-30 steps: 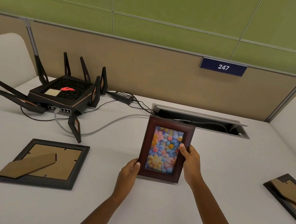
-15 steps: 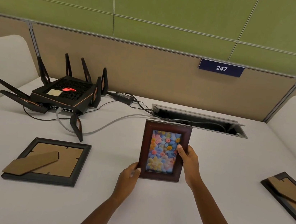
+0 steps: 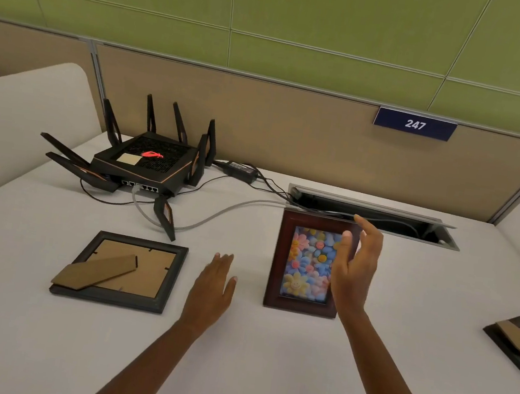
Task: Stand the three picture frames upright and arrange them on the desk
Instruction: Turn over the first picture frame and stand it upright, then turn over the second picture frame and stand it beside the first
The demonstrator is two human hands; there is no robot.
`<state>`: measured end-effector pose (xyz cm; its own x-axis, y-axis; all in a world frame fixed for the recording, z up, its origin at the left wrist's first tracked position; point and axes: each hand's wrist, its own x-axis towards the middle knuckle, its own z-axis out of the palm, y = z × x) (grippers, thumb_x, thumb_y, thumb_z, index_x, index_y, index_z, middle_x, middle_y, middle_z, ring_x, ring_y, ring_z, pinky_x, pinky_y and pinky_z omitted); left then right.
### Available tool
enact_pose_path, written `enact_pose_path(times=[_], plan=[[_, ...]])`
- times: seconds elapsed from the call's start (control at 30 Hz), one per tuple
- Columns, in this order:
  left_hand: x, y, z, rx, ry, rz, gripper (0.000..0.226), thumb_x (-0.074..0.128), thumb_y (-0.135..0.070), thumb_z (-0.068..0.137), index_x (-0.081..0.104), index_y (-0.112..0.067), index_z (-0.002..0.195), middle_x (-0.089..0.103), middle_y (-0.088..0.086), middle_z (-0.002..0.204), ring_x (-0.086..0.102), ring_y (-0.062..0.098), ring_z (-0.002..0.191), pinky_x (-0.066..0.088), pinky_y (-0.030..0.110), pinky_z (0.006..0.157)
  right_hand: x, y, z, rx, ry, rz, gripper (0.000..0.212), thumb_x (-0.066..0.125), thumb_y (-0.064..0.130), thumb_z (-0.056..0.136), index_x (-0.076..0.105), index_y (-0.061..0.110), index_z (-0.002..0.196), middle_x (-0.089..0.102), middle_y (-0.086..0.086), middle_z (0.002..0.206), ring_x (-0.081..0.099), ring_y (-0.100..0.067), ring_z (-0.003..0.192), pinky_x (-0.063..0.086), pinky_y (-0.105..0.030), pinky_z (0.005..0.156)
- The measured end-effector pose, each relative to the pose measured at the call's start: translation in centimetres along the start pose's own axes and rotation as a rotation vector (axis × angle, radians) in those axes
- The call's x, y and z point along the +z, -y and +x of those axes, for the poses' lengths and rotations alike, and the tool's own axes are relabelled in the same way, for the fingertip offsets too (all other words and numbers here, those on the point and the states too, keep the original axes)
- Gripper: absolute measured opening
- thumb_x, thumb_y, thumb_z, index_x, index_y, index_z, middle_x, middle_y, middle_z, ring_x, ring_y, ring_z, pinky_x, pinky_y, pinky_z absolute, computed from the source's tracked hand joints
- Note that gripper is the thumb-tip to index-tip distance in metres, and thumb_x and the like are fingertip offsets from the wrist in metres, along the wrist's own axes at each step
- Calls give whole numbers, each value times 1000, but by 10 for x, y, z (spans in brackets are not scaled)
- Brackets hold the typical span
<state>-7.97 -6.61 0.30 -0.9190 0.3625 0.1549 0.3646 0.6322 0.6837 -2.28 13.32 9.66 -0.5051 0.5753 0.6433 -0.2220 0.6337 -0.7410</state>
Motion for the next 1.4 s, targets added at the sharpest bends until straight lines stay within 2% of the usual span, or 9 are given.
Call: enact_pose_path(times=[0.07, 0.23, 0.47, 0.63, 0.83, 1.0, 1.17, 1.3, 1.4], plan=[[-13, 9, 2, 31, -34, 97, 50, 37, -24, 95, 19, -13, 141, 18, 10, 153, 12, 21, 143, 11, 31, 116, 15, 14, -6, -109, 74, -22, 29, 42, 10, 90, 49, 0, 117, 55, -20, 116, 50, -22, 110, 43, -31, 96], [-47, 37, 5, 20, -105, 319, 49, 35, -23, 95, 21, -8, 140, 22, 15, 152, 13, 27, 143, 16, 35, 116, 62, 37, -42, -176, 336, -87, 29, 45, 9, 89, 52, 2, 116, 57, -19, 121, 51, -25, 116, 36, -22, 99], [-89, 83, -7, -178, -137, 514, 53, 31, -31, 95, 18, -7, 141, 25, 18, 150, 18, 30, 141, 24, 38, 114, 122, 31, -109, 138, 914, -137, 49, 33, 28, 97, 18, 15, 142, 15, -3, 155, 6, -15, 144, 8, -24, 114], [-114, 109, -18, -321, -151, 528, 53, 30, -33, 95, 19, -7, 140, 23, 18, 150, 17, 30, 141, 20, 41, 115, 149, 35, -139, 322, 1125, -170, 59, 31, 33, 97, 2, 13, 144, 2, -6, 157, 0, -18, 145, 4, -29, 116], [-126, 129, -26, -476, -143, 511, 55, 27, -38, 95, 19, -7, 140, 24, 20, 150, 19, 34, 140, 17, 44, 115, 166, 47, -160, 388, 1136, -191, 60, 33, 33, 97, 3, 10, 144, 2, -10, 157, -1, -22, 145, 1, -32, 117], [-122, 137, -30, -464, -171, 473, 52, 31, -38, 95, 30, -6, 136, 27, 22, 148, 23, 34, 138, 20, 42, 114, 176, 65, -171, 503, 1037, -75, 60, 45, 22, 94, 14, 9, 143, 13, -10, 155, 10, -24, 143, 12, -34, 117], [-121, 138, -31, -446, -225, 403, 52, 42, -36, 91, 37, -5, 133, 34, 24, 143, 31, 38, 133, 24, 44, 112, 189, 80, -161, 881, 799, 192, 57, 55, 7, 85, 33, 10, 137, 38, -11, 144, 42, -26, 123, 37, -35, 104], [-118, 134, -33, -462, -262, 362, 55, 44, -38, 89, 37, -4, 133, 35, 25, 142, 32, 38, 132, 24, 46, 112, 196, 82, -144, 1194, 714, 278, 60, 59, 9, 81, 34, 10, 135, 37, -12, 143, 39, -30, 124, 37, -38, 97], [-116, 131, -33, -470, -304, 321, 63, 37, -43, 82, 43, -1, 129, 40, 29, 138, 36, 41, 128, 26, 49, 109, 193, 78, -134, 1310, 686, 382, 38, 58, 5, 79, 49, 1, 116, 50, -12, 121, 45, -25, 102, 40, -32, 80]])
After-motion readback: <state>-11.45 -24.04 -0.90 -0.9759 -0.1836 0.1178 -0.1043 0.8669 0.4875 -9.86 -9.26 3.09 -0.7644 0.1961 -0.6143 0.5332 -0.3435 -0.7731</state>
